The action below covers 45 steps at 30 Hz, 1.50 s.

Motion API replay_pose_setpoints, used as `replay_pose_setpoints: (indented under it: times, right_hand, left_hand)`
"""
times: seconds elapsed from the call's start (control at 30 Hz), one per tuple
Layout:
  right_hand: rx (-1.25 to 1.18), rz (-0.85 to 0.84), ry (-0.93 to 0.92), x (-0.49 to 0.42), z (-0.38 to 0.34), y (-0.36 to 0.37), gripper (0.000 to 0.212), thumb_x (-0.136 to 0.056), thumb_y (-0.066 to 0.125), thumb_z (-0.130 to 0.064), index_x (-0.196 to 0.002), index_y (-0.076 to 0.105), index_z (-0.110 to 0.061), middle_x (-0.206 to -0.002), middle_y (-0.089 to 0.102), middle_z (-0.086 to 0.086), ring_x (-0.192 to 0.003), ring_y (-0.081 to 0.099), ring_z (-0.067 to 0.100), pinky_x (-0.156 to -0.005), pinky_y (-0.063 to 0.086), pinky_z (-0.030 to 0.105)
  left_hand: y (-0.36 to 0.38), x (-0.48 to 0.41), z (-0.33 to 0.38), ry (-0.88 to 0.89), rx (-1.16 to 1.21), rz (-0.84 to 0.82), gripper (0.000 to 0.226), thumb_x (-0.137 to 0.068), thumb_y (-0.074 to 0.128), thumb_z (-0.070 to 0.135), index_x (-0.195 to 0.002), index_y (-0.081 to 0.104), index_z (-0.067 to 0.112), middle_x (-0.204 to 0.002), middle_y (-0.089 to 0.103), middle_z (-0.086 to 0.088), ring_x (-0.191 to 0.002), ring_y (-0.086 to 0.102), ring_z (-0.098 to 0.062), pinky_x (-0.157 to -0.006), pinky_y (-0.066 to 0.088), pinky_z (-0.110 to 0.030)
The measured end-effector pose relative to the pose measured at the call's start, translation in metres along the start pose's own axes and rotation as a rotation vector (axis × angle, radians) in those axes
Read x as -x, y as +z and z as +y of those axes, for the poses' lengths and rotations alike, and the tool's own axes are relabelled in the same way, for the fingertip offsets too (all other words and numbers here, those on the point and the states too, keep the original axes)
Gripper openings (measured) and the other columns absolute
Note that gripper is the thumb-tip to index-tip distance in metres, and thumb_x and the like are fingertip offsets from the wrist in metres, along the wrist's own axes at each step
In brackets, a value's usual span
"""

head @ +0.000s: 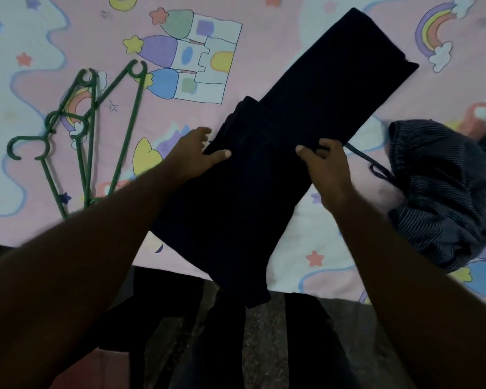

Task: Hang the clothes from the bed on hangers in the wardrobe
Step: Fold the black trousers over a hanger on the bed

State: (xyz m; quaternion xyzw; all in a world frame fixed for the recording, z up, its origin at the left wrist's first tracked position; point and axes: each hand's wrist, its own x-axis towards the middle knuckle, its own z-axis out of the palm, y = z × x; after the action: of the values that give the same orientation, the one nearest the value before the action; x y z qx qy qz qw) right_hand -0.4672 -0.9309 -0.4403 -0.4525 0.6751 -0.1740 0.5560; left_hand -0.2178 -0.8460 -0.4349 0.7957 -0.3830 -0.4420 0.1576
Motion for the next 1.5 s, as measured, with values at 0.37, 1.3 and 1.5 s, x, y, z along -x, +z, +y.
replay_pose_setpoints:
  times: [0.37,1.3,1.5]
  right_hand:
    - [-0.364,-0.268,0.196,-0.022,0.006,0.012,0.042,-0.073,0.085,-0.019,-0.108,0.068,-0.004,-0.102,0.074,0.014,-0.096,0.072,0.031,-0.089,0.057,0.048]
    - [0.038,-0.421,-0.567,-0.045,-0.091,-0.078,0.032,-0.074,0.065,-0.004,-0.091,0.045,-0.021,-0.117,0.068,-0.01,-0.114,0.061,0.001,-0.088,0.051,0.03]
    - [0.051,-0.443,-0.598,-0.034,-0.105,-0.085,0.024,-0.075,0.061,-0.006,-0.09,0.047,-0.018,-0.122,0.067,-0.007,-0.122,0.057,0.001,-0.092,0.052,0.032]
  left_hand:
    - [0.0,-0.061,0.057,-0.008,0.091,-0.072,0.038,-0.082,0.075,0.041,-0.092,0.067,0.006,-0.09,0.071,-0.006,-0.085,0.069,-0.024,-0.08,0.057,-0.038]
    - [-0.028,-0.089,0.196,1.098,-0.783,0.189,0.094,-0.075,0.071,0.039,-0.152,0.022,0.017,-0.16,0.01,-0.02,-0.149,0.003,-0.036,-0.115,0.013,-0.062]
    - [-0.04,-0.097,0.188,0.983,-0.905,-0.191,0.038,-0.069,0.065,0.025,-0.107,0.062,0.021,-0.112,0.067,0.003,-0.125,0.053,-0.026,-0.11,0.032,-0.053]
